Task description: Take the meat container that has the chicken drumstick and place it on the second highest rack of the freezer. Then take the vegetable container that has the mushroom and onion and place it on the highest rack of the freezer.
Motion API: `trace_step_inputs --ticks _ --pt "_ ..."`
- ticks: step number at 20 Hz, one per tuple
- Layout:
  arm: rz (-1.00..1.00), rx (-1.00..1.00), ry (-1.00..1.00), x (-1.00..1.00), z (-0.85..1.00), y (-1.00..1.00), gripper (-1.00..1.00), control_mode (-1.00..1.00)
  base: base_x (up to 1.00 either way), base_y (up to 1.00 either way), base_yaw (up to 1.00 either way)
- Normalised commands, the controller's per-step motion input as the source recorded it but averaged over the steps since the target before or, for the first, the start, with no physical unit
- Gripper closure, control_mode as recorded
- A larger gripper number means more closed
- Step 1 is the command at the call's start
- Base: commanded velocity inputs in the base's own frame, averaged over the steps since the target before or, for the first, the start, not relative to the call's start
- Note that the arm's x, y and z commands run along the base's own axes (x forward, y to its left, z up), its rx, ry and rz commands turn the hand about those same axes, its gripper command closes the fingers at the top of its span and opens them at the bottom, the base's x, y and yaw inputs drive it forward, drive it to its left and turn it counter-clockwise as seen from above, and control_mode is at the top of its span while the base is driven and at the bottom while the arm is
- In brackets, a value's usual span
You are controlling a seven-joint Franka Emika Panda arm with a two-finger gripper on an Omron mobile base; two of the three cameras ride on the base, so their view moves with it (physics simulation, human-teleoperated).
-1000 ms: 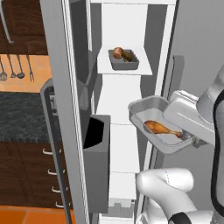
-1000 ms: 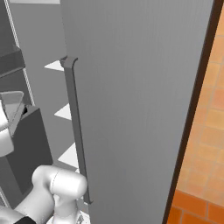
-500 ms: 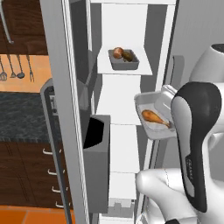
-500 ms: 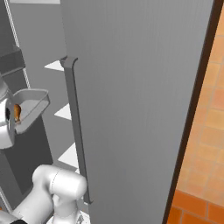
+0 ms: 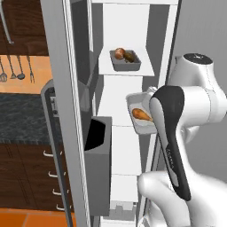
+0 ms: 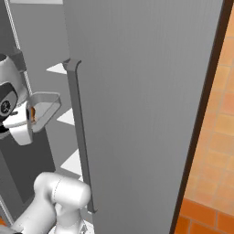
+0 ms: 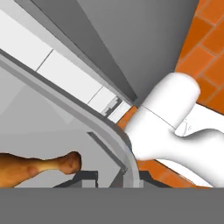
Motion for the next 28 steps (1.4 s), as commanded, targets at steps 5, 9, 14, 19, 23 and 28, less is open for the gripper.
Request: trace_step_inputs --ticks 5,9,14,19,23,28 --pt "-0.03 0.0 0.0 0.74 -0.31 0.0 1.0 -1.0 0.0 0.0 0.0" --pt "-0.08 0.0 0.0 0.76 -0.26 0.0 1.0 -1.0 0.0 0.0 0.0" --pt "-0.03 0.0 0.0 0.64 -0.29 0.0 1.0 -1.0 0.0 0.0 0.0" --pt "0.0 0.0 -0.01 0.44 -0.43 0.0 1.0 -1.0 0.0 0.0 0.0" --pt "-0.02 0.0 -0.02 0.47 -0.31 0.0 1.0 -1.0 0.0 0.0 0.0" --pt "-0.06 0.0 0.0 0.62 -0.19 0.0 1.0 -1.0 0.0 0.0 0.0"
